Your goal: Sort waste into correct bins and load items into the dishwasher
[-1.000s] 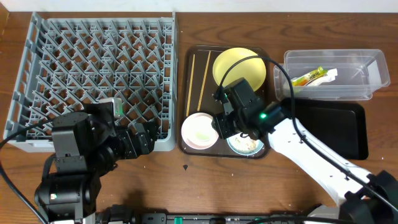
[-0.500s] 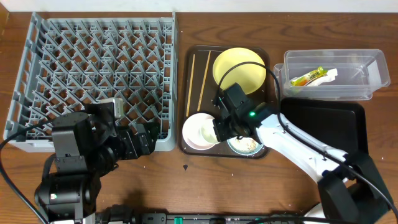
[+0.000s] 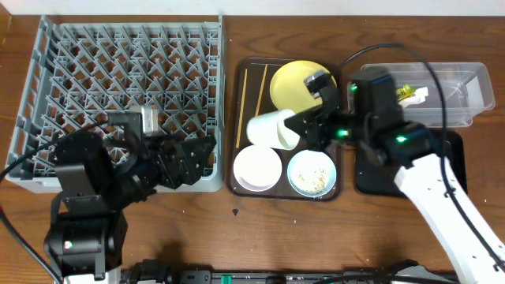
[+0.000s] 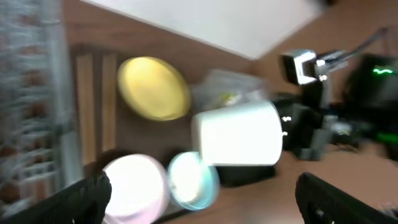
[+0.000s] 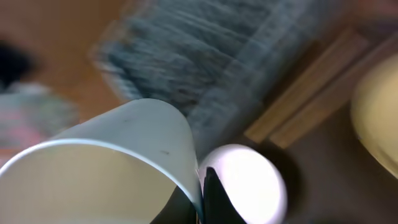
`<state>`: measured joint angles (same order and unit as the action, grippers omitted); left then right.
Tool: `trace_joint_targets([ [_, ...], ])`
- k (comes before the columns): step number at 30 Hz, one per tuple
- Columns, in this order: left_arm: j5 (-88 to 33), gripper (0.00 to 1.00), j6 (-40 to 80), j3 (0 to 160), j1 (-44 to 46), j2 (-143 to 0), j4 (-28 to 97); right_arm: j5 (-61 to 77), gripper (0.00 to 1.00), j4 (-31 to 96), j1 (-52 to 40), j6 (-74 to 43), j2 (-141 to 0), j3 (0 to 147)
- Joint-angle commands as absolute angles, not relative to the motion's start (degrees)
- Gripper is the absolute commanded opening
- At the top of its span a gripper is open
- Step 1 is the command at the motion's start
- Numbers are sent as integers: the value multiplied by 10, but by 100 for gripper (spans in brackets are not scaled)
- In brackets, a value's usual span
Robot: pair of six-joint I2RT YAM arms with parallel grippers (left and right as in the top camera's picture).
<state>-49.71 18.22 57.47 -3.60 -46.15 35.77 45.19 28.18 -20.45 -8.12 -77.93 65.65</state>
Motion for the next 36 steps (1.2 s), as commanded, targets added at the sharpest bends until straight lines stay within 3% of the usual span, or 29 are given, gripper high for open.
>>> trace_joint_targets([
  [1,-640,95,235,586,-38,-476,324,729,1,232,-190,-42,-781,662],
  [4,-692,95,235,586,-38,-489,321,794,1,172,-197,-62,-781,662],
  [11,-808,95,235,586,-38,-517,321,762,1,55,-233,-150,-781,662],
  [18,-867,94,237,586,-38,-519,320,664,1,50,-268,-154,-783,662],
  [28,-881,89,237,586,-38,-519,320,642,1,-3,-302,-173,-783,662],
  [36,-880,74,237,586,-38,-519,320,606,1,-5,-320,-178,-783,662],
])
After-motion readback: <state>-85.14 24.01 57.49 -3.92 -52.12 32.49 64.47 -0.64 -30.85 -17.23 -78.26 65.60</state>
